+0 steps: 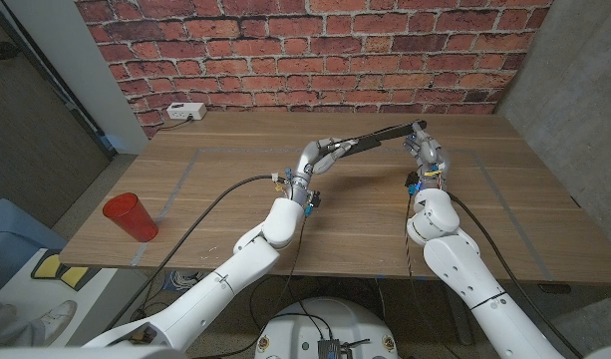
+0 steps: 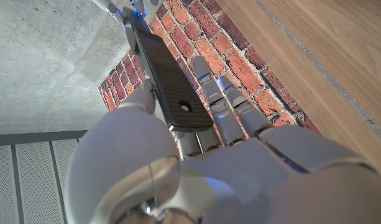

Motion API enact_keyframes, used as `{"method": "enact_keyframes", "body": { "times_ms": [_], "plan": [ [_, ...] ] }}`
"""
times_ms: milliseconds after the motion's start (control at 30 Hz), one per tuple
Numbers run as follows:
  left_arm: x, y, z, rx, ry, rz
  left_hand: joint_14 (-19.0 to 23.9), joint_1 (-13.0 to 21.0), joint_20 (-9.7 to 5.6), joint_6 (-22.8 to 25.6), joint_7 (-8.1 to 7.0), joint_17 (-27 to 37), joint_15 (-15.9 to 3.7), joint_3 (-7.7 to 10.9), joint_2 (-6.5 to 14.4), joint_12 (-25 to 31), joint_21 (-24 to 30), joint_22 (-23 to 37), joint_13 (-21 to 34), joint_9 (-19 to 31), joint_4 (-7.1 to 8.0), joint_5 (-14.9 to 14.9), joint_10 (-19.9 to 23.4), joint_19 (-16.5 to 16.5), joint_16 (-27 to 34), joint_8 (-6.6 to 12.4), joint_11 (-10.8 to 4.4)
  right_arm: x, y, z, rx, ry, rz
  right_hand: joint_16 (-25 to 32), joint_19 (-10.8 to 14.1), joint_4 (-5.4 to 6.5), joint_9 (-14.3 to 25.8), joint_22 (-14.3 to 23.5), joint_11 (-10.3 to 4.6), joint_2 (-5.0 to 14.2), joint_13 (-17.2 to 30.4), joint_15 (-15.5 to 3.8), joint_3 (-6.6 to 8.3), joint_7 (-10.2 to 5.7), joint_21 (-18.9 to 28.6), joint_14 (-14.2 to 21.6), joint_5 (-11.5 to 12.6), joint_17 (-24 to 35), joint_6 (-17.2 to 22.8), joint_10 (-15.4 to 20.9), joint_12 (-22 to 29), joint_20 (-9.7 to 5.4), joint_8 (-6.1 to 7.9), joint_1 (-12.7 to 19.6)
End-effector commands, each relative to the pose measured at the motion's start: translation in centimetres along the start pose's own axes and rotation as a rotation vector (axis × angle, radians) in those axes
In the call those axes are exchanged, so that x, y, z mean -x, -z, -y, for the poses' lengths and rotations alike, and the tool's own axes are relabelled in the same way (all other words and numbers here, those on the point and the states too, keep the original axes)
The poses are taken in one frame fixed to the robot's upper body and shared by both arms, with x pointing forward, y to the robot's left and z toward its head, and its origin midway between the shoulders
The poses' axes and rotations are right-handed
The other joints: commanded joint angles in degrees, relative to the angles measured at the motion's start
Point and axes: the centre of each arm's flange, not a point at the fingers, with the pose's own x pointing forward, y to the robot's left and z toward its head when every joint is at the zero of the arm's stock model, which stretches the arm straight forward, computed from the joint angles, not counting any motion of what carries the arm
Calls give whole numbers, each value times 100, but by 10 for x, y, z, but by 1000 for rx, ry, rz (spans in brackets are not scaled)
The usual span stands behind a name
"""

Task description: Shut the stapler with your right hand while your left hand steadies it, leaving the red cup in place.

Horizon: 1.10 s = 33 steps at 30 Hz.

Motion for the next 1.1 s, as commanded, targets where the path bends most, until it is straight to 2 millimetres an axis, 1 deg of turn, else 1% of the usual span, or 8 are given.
{"method": "enact_keyframes", "body": {
  "times_ms": [33, 200, 367, 433, 633, 933, 1100],
  "plan": [
    [-3, -3, -3, -25, 16, 1, 49, 141, 3, 95, -67, 16, -641, 2, 183, 316, -4, 17, 1842, 12, 28, 47, 653, 1, -5, 14, -603, -1, -7, -3, 68, -20, 28, 44, -18, -18, 61, 20, -101, 378, 46, -955, 84, -395, 1, 5, -3, 31, 399, 91, 79, -82, 18, 471],
    [-3, -2, -2, -24, 19, -1, 53, 148, 4, 98, -70, 19, -644, 1, 182, 320, -6, 17, 1869, 19, 28, 48, 652, -3, -7, 13, -605, -2, -9, -4, 88, -27, 33, 60, -11, -20, 89, 27, -109, 371, 77, -964, 91, -419, 23, 26, -10, 49, 425, 78, 103, -89, 29, 521],
    [-3, -2, -2, -25, 23, -6, 57, 151, 2, 97, -75, 21, -637, -2, 181, 324, -7, 17, 1888, 25, 30, 49, 656, -3, -7, 12, -605, -3, -9, -4, 99, -35, 36, 71, 97, 9, 120, 38, -99, 386, 110, -950, 102, -413, 89, 79, -14, 53, 420, 78, 134, -195, 28, 540],
    [-3, -2, -3, -27, 23, -7, 60, 157, 4, 102, -73, 24, -643, -3, 178, 327, -7, 16, 1898, 24, 25, 49, 659, -4, -6, 10, -606, -4, -10, -5, 110, -39, 41, 69, 104, 11, 129, 41, -112, 383, 120, -951, 104, -409, 101, 87, -15, 51, 428, 77, 142, -210, 32, 548],
    [-4, -3, -3, -31, 27, -7, 67, 158, 1, 97, -76, 26, -638, -5, 182, 330, -6, 16, 1921, 29, 32, 49, 657, -3, -6, 5, -606, -5, -15, -8, 148, -57, 66, 55, 95, 18, 145, 48, -111, 375, 138, -947, 107, -412, 115, 82, -17, 46, 428, 66, 155, -219, 31, 559],
    [-4, -1, 0, -40, 31, -12, 79, 173, 5, 79, -59, 33, -649, -3, 194, 336, -7, 16, 1962, 43, 34, 50, 661, -5, -5, -3, -607, -7, -17, -8, 160, -88, 87, 51, 64, 14, 178, 61, -126, 377, 173, -974, 120, -439, 137, 83, -17, 58, 424, 46, 178, -315, 31, 610],
    [-7, -3, -1, -57, 40, -10, 79, 164, -76, 65, -40, 32, -631, -7, 198, 342, 9, 14, 2003, 68, 55, 49, 664, 43, -15, -4, -609, -8, -21, -10, 187, -118, 107, 64, 38, 9, 203, 71, -146, 368, 196, -986, 123, -453, 153, 90, -19, 86, 411, 37, 194, -362, 27, 647]
  ]
}}
